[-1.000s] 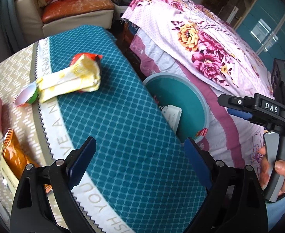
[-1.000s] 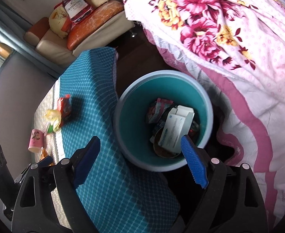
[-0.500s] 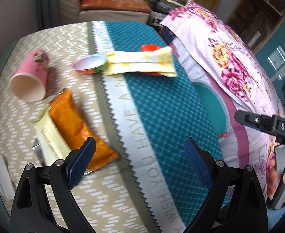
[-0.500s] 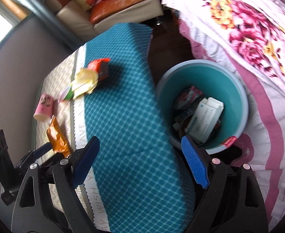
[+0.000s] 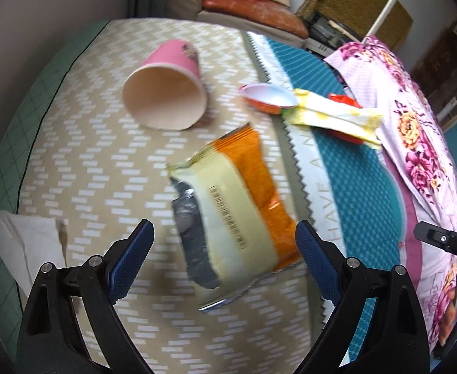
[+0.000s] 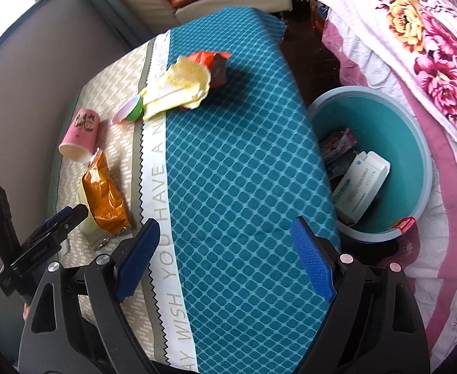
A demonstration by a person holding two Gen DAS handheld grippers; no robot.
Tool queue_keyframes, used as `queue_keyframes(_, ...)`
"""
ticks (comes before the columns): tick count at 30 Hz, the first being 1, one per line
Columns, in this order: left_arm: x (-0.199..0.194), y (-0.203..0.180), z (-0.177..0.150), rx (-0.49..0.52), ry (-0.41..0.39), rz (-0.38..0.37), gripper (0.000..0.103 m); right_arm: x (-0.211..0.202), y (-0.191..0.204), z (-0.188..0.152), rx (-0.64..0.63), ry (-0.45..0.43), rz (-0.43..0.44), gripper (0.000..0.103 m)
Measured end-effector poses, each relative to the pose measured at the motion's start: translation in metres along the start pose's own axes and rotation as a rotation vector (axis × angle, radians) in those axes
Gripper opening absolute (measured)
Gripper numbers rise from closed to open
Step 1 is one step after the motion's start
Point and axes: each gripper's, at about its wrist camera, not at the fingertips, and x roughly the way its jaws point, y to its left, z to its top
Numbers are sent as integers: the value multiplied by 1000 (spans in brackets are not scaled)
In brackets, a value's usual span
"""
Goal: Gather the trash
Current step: 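Grasp the orange-cream snack packet with the left tool while the right tool grasps the yellow tissue wrapper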
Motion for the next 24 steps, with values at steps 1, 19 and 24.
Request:
queue_keyframes(1,3,3,-1,-7,7,0,92,3,2,0,-3,7,3,82)
queue_keyframes(19,27,-25,-8,83,-11,67,84,20,9,3,-68,31,11,82)
queue_keyframes(24,20,-19,-7,75,-31,32,56,18,27,11,-174,25,-48,82)
